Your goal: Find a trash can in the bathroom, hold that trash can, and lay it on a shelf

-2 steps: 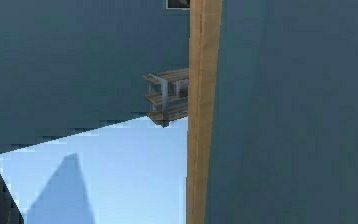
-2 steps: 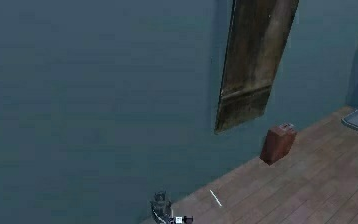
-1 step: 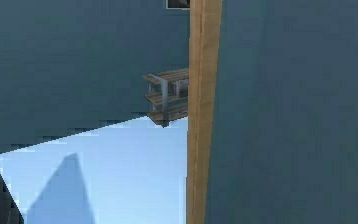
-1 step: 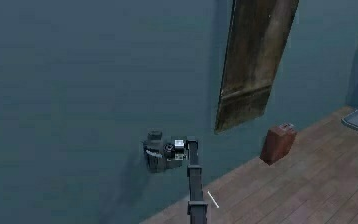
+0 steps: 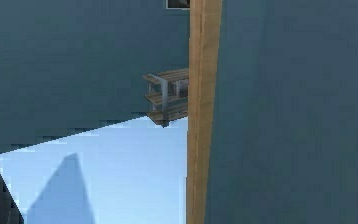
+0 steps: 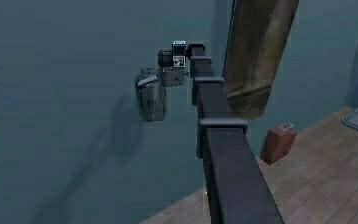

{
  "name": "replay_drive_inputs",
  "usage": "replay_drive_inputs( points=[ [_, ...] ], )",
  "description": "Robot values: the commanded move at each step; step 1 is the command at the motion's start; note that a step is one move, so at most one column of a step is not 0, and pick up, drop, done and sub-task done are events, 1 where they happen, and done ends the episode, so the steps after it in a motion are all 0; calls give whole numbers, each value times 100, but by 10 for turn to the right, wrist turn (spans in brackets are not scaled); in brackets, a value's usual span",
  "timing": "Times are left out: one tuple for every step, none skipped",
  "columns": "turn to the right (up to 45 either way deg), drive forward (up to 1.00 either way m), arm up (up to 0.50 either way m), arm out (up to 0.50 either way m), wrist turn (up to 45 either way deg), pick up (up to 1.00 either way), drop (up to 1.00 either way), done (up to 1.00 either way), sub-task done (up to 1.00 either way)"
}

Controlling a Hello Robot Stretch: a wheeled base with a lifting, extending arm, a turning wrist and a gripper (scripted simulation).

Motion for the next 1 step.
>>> replay_drive_inputs(
  points=[
    [0,0,0,0,-450,0,0,0,0]
  ],
)
